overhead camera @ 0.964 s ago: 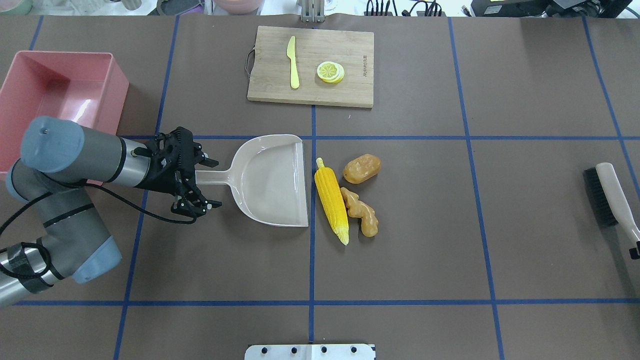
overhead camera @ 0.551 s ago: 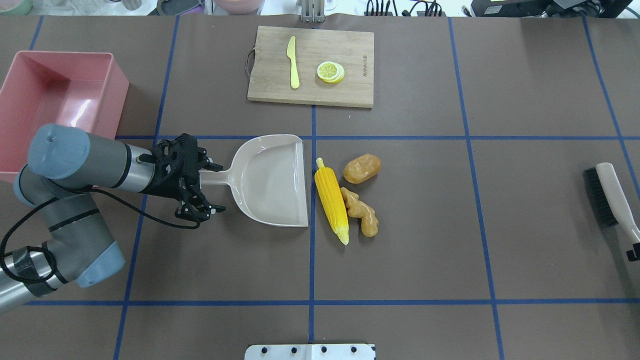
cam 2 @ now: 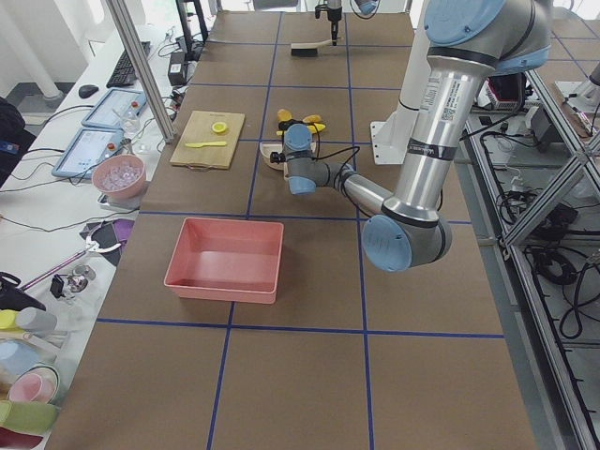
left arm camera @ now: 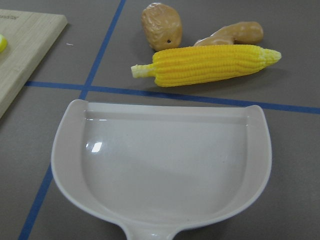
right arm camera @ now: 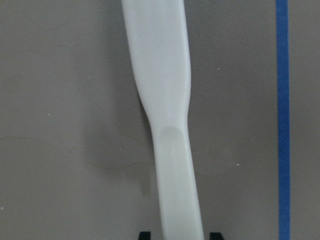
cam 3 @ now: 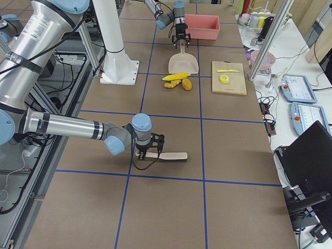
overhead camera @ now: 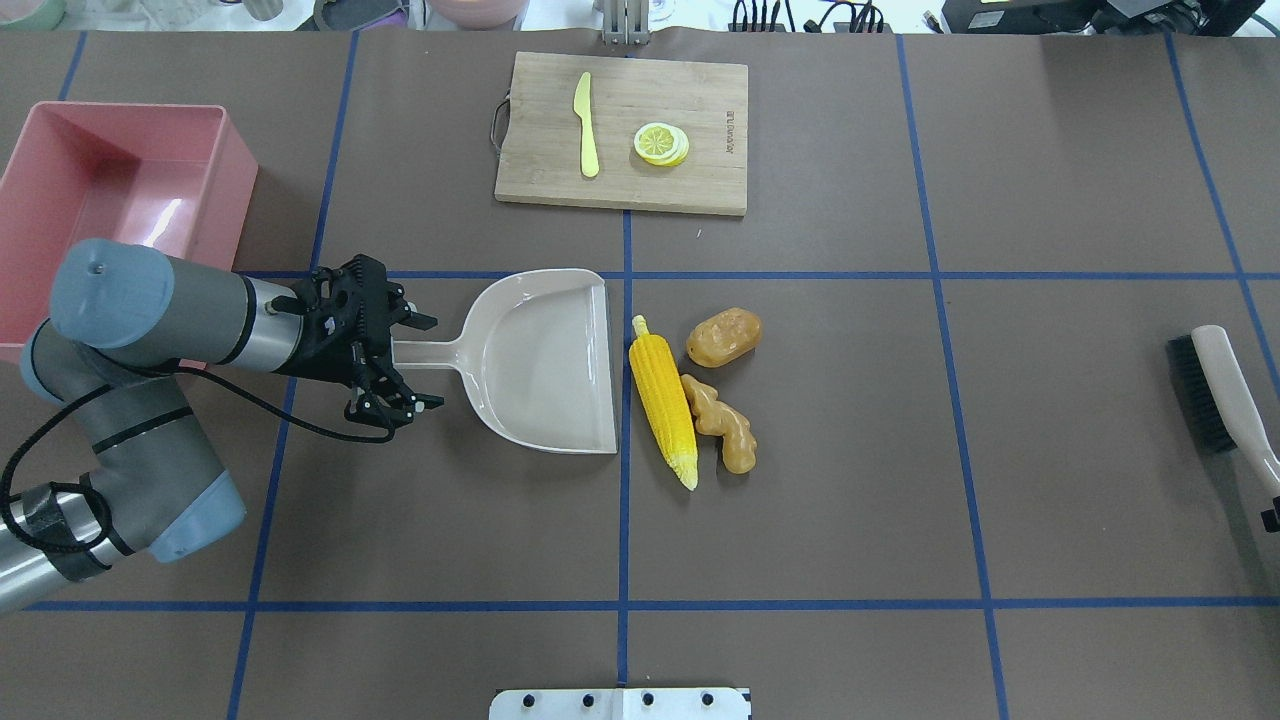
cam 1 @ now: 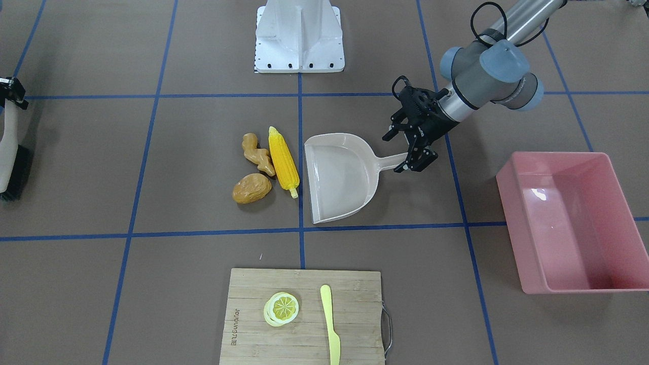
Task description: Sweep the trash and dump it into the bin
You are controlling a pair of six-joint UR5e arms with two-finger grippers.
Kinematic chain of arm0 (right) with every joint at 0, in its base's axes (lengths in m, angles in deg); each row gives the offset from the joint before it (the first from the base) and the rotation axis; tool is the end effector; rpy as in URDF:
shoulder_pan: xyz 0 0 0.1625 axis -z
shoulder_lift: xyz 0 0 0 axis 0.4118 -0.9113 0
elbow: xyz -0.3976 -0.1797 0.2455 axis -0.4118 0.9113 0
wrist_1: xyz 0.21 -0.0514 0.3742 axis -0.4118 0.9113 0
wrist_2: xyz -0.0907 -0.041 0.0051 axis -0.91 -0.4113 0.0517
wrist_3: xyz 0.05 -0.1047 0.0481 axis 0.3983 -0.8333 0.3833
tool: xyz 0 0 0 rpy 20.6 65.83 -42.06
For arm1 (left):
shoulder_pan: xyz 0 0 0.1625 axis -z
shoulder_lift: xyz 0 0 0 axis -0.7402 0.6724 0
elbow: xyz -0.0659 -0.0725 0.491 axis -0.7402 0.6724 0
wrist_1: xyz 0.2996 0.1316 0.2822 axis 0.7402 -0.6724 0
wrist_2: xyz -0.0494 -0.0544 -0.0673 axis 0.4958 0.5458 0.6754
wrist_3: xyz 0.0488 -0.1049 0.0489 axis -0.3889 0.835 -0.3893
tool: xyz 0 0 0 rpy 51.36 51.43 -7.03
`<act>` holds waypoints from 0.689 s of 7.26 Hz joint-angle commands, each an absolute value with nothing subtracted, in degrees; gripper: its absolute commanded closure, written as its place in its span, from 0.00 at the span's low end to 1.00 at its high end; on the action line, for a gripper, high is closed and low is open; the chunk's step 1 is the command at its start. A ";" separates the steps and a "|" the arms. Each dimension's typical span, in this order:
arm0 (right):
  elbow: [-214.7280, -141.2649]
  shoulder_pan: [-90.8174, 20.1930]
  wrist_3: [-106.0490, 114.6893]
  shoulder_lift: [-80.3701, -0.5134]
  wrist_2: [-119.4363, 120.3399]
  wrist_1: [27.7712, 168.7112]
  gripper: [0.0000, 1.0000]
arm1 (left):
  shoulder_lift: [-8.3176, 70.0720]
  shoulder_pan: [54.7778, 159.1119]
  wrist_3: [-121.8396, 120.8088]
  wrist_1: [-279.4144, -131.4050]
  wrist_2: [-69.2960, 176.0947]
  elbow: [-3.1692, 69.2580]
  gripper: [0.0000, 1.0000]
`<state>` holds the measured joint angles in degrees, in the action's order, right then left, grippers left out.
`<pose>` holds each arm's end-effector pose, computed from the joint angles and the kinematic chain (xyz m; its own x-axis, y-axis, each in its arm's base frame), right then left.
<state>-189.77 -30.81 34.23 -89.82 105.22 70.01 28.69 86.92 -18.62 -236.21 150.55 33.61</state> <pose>-0.1182 -0.2683 0.7458 0.7065 0.0609 0.7051 -0.0033 0.9966 -0.0828 0.4730 -0.4795 0.4367 0.1816 0.9816 -0.0586 -0.1984 0.0950 0.9755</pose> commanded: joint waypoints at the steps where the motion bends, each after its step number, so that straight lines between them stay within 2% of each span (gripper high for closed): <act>1: -189.77 -30.61 34.23 -89.90 105.22 70.01 0.87 | 31.65 87.13 -18.50 -235.73 151.91 29.90 0.04; 2: -189.77 -30.61 34.14 -89.90 105.22 69.92 1.00 | 32.11 87.04 -18.41 -235.73 155.06 30.14 0.04; 5: -194.66 -29.66 34.31 -89.99 105.92 71.49 1.00 | 32.03 86.86 -18.85 -235.64 155.79 29.09 0.04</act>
<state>-191.83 -30.41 34.10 -89.97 105.67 70.31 31.98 86.95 -18.75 -235.68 155.57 29.46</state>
